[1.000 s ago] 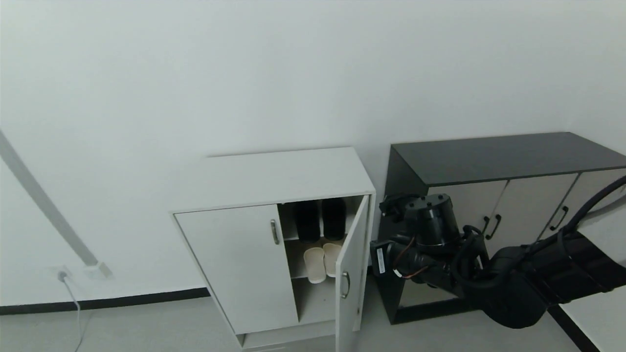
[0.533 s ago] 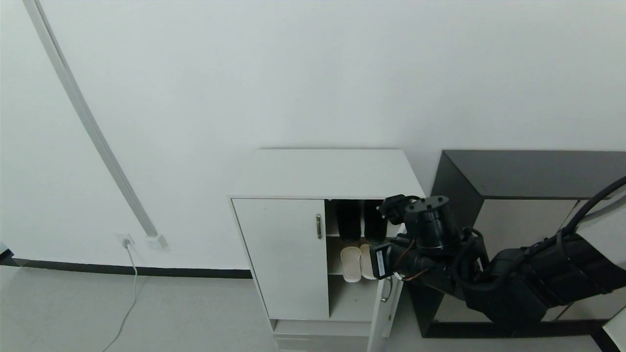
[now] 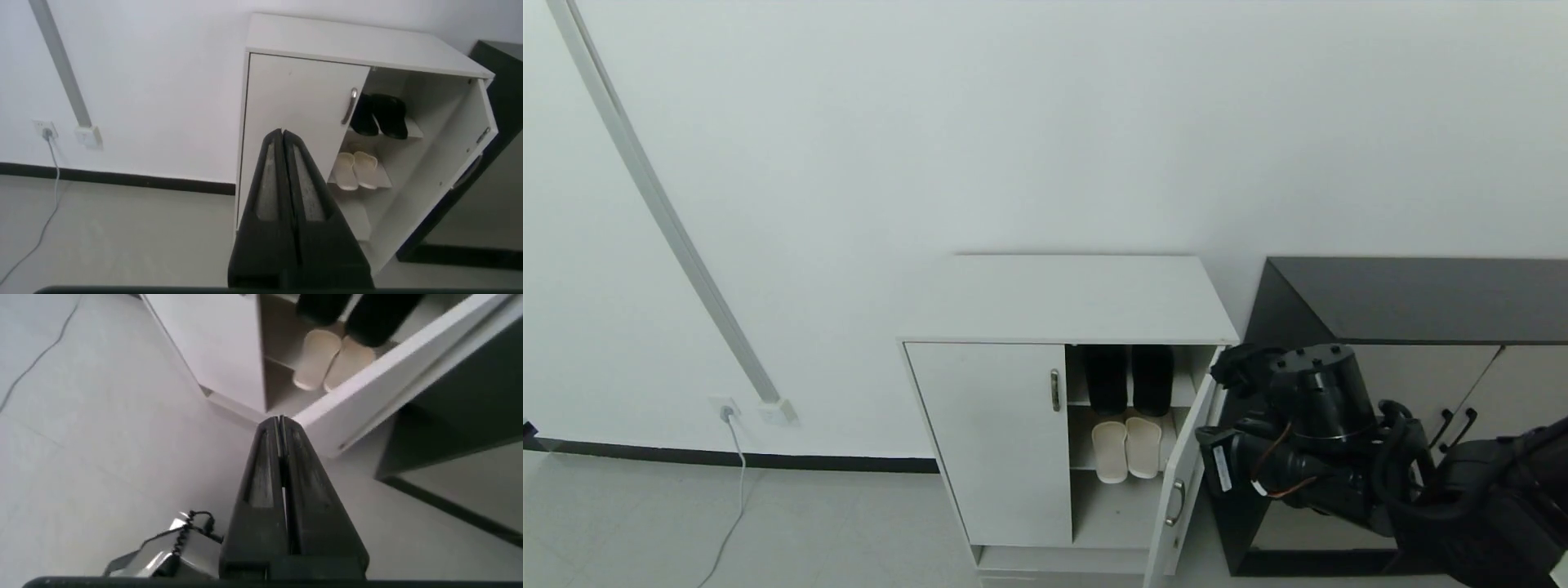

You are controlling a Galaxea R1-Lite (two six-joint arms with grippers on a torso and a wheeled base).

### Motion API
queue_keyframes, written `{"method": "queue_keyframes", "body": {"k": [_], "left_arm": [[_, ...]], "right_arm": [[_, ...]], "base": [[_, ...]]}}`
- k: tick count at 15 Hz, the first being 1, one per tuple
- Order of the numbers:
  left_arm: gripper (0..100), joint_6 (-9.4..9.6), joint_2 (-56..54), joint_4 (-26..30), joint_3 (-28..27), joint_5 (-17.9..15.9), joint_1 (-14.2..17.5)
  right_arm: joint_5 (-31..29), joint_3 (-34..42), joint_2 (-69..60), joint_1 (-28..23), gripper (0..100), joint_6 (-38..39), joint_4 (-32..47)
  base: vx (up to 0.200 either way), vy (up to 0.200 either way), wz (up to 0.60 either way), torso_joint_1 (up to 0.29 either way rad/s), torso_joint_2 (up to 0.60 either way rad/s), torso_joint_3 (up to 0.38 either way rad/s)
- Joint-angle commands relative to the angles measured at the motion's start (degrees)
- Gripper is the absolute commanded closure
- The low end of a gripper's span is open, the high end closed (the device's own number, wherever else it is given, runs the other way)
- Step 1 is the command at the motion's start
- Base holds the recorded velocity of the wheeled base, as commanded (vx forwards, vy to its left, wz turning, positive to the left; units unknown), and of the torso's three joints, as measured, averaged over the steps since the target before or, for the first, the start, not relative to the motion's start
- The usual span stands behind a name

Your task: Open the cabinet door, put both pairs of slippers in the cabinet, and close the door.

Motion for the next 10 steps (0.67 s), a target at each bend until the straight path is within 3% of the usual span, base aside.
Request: {"method": "queue_keyframes", "body": {"k": [1, 4, 10], "left_arm": [[100, -0.02, 0.07, -0.02, -0.07, 0.04, 0.04], [100, -0.02, 0.07, -0.02, 0.02, 0.04, 0.04], [100, -0.20, 0.07, -0.02, 0.02, 0.04, 0.04]], "right_arm": [[0.18, 5.66, -3.24, -1.50, 100, -1.32, 0.01], [0.53, 8.83, -1.30, -1.32, 100, -1.23, -0.43], [2.90, 4.35, 9.16, -1.32, 100, -1.06, -5.97]], "base": [[0.200, 0.000, 0.00, 0.022, 0.01, -0.002], [0.000, 0.000, 0.00, 0.000, 0.00, 0.000], [0.000, 0.000, 0.00, 0.000, 0.00, 0.000]]}}
